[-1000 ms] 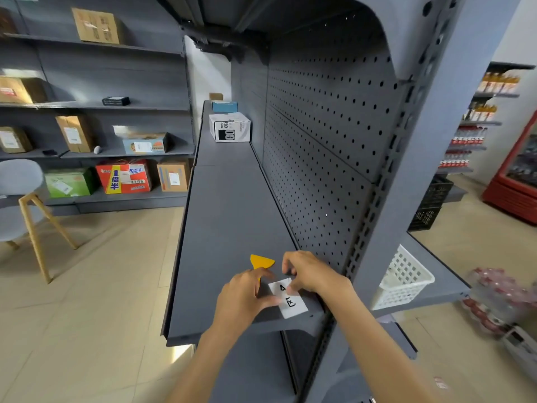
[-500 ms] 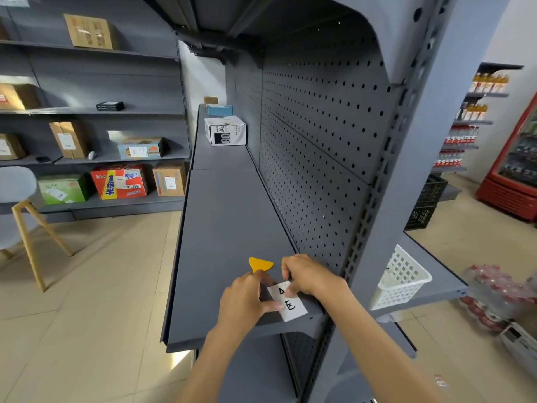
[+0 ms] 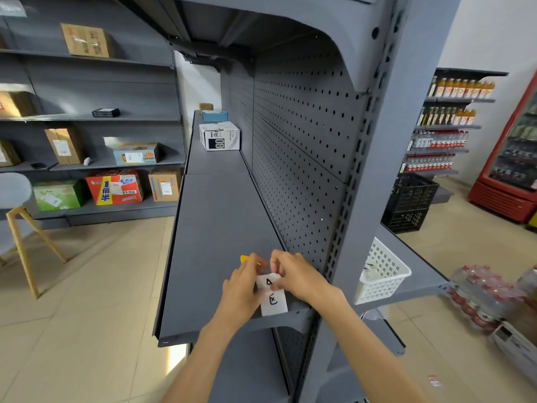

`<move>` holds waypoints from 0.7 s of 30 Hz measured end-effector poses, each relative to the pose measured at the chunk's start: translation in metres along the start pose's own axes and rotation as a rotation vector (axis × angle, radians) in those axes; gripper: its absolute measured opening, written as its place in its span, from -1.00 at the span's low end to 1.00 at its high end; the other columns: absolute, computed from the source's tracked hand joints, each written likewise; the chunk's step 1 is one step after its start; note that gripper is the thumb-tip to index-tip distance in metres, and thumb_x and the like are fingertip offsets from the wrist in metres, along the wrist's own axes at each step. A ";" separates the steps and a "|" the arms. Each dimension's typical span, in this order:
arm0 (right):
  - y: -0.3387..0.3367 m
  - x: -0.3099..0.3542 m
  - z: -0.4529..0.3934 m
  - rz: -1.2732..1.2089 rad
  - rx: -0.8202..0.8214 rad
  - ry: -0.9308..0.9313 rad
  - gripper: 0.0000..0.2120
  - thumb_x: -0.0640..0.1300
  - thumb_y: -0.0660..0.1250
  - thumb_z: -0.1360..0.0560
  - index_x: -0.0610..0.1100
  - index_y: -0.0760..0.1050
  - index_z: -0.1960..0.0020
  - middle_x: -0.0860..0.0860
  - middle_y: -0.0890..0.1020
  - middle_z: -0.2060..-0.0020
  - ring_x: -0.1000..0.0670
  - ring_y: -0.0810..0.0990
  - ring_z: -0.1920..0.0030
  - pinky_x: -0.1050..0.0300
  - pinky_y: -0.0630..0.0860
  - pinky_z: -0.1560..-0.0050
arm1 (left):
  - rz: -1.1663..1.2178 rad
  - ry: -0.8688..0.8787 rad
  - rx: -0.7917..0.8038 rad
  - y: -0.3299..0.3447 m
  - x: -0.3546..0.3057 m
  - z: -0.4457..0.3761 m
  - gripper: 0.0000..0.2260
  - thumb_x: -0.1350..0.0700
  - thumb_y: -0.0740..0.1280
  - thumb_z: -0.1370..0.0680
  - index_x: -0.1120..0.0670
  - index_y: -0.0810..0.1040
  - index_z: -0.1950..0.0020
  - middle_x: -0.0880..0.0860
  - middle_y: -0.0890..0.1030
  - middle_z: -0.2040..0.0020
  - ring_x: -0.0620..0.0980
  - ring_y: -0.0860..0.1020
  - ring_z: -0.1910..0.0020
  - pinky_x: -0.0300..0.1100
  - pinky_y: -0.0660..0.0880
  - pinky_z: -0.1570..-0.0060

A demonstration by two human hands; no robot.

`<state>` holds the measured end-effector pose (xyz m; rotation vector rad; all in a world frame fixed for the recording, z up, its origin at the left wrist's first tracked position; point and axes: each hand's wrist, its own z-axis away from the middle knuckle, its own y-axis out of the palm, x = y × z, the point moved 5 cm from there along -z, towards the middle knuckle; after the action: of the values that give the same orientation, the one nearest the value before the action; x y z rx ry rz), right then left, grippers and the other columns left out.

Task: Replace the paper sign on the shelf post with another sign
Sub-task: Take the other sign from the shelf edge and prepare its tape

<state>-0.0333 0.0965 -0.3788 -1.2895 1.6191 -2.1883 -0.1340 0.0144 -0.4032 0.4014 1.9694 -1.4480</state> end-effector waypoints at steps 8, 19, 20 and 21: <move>-0.043 0.033 0.058 -0.126 -0.199 -0.125 -0.73 -0.21 0.46 -0.40 0.04 0.39 0.14 -0.01 0.64 0.27 0.01 0.55 0.28 0.06 0.56 0.14 | 0.318 0.106 -0.174 -0.040 -0.048 0.031 -0.96 0.10 0.35 -0.58 0.02 0.51 0.01 -0.09 0.57 0.31 -0.17 0.37 0.43 -0.37 0.34 0.39; -0.098 0.034 0.134 -0.312 -0.376 -0.179 -0.73 -0.18 0.57 -0.36 0.02 0.49 0.13 0.04 0.67 0.27 0.14 0.68 0.27 0.10 0.65 0.12 | 0.416 0.168 -0.205 -0.051 -0.120 0.061 -0.90 0.05 0.37 -0.57 0.01 0.59 0.13 -0.11 0.59 0.34 -0.20 0.45 0.43 -0.41 0.33 0.40; -0.103 0.032 0.138 -0.332 -0.382 -0.189 -0.73 -0.20 0.57 -0.36 0.00 0.50 0.13 0.03 0.67 0.27 0.14 0.68 0.27 0.14 0.65 0.14 | 0.423 0.178 -0.206 -0.050 -0.126 0.062 -0.90 0.04 0.37 -0.57 0.01 0.59 0.14 -0.11 0.57 0.35 -0.19 0.43 0.44 -0.40 0.31 0.41; -0.109 0.030 0.142 -0.353 -0.390 -0.201 -0.74 -0.21 0.58 -0.35 -0.03 0.52 0.12 0.02 0.67 0.27 0.12 0.68 0.27 0.16 0.64 0.15 | 0.427 0.192 -0.210 -0.050 -0.133 0.063 -0.89 0.02 0.38 -0.56 0.00 0.58 0.14 -0.09 0.56 0.35 -0.18 0.41 0.44 -0.39 0.30 0.41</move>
<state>0.0854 0.0225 -0.2635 -1.9656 1.9185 -1.8790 -0.0445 -0.0439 -0.2900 0.8327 2.0024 -0.9543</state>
